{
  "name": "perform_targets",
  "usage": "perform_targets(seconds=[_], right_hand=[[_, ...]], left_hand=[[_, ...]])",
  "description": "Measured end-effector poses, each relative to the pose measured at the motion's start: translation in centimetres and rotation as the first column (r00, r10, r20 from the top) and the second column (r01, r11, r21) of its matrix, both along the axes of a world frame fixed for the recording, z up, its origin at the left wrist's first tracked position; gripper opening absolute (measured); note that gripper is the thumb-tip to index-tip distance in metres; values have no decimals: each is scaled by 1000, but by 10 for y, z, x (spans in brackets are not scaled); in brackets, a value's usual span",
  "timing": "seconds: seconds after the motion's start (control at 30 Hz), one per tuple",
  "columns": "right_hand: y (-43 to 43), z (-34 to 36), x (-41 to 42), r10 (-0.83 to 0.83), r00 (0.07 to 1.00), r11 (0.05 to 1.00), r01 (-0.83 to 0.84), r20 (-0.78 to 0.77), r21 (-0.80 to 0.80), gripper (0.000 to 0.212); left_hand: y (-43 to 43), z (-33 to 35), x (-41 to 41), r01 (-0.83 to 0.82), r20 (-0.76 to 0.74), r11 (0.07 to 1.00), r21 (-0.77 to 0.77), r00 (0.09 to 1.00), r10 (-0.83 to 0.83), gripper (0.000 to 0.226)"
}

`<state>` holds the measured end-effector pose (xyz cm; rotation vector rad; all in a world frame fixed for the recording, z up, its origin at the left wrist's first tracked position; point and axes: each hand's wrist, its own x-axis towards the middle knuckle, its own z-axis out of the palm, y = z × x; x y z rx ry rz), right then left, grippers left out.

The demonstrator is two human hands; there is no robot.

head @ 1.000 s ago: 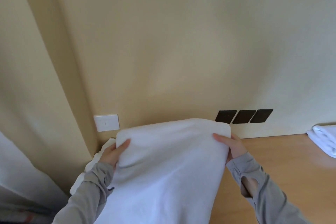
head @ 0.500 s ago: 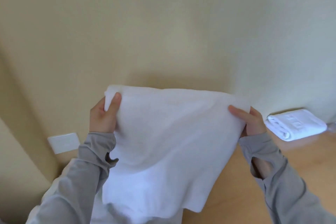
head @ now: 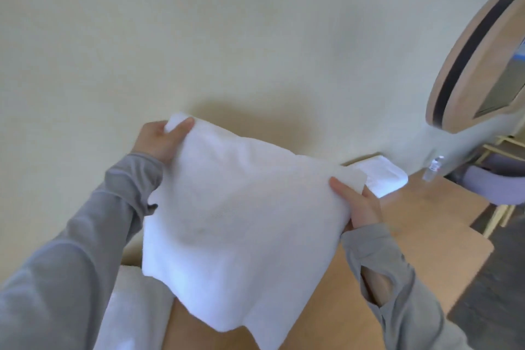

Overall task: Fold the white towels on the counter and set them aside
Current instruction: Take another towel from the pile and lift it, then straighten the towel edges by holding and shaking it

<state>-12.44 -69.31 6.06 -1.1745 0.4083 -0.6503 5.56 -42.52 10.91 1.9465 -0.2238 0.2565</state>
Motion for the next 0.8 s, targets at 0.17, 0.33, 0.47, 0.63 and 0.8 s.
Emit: perform_targets(seconds=[0.17,0.33,0.47,0.63,0.8], right_hand=[[-71,-118,31,-9,947,994,44,-320,103,15],[-111,-206,51,334,755,912,-109,-564,395,47],[-147,-232,53,438,697,884,-220,-568,412,24],[-188,-260,25,377,618,923,-187,-689,337,32],[-197,-289,6,232,550,971,-79,-802,226,50]], left_hand=[[-114,-118,13,89,-406,960,265,914,27,74],[-152,-243,-55,11,-550,945,327,815,181,70],[-134,-302,-119,-257,-681,872,417,547,487,82],[-116,-333,-148,-462,-823,777,427,158,546,101],[-125,-345,-133,-580,-913,799,162,218,344,97]])
